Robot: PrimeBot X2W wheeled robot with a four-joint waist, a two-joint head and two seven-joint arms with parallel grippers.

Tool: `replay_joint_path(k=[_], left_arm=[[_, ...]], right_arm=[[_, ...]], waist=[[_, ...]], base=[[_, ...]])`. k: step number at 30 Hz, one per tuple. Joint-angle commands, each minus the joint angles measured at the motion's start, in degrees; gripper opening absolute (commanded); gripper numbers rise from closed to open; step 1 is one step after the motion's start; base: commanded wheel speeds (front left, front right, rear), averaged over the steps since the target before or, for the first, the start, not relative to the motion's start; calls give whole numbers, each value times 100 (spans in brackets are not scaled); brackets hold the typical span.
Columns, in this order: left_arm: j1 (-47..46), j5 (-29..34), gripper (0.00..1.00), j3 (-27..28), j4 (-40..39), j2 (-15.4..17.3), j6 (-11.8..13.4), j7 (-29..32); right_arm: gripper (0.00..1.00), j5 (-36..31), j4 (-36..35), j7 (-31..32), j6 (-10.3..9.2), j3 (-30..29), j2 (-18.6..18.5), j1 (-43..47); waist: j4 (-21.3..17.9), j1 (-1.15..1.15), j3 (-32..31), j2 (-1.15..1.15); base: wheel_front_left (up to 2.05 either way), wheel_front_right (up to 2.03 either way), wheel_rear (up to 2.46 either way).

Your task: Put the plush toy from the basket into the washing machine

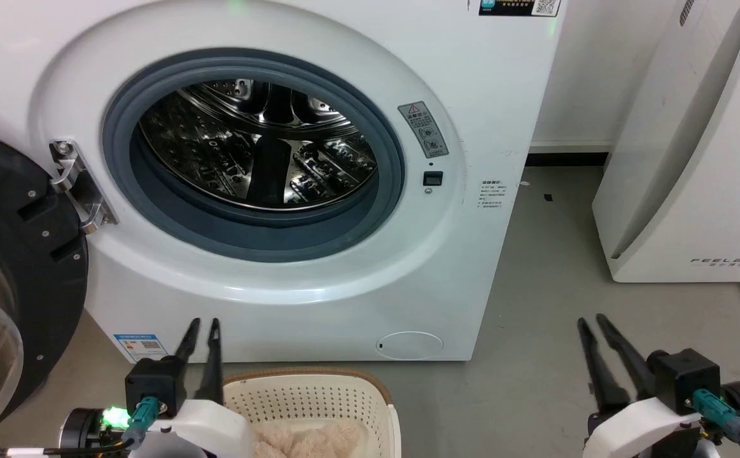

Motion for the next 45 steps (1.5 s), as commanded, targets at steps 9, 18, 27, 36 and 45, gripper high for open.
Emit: replay_joint_path(k=[9,18,27,36,45], left_arm=[[10,-35,100,-59,53,0,35,-68],[-4,-117,100,-191,237,0,86,-200],[-107,-186,100,-307,529,0,93,-308],[-293,-257,100,-430,991,6,70,-414],[-572,-302,100,-596,1590,54,1,-518]], right_arm=[[100,40,46,-68,0,-12,0,8],[100,55,97,-200,-1,-78,0,-13],[100,65,100,-308,-1,-93,0,-73],[100,103,44,-416,-1,-99,0,-142],[100,129,25,-523,-2,-136,0,-232]], waist=[[-6,0,-5,0],[-32,0,58,0],[-76,0,204,0],[-129,0,413,0],[-199,0,689,0]], base=[[0,0,0],[0,0,0],[0,0,0],[0,0,0],[0,0,0]])
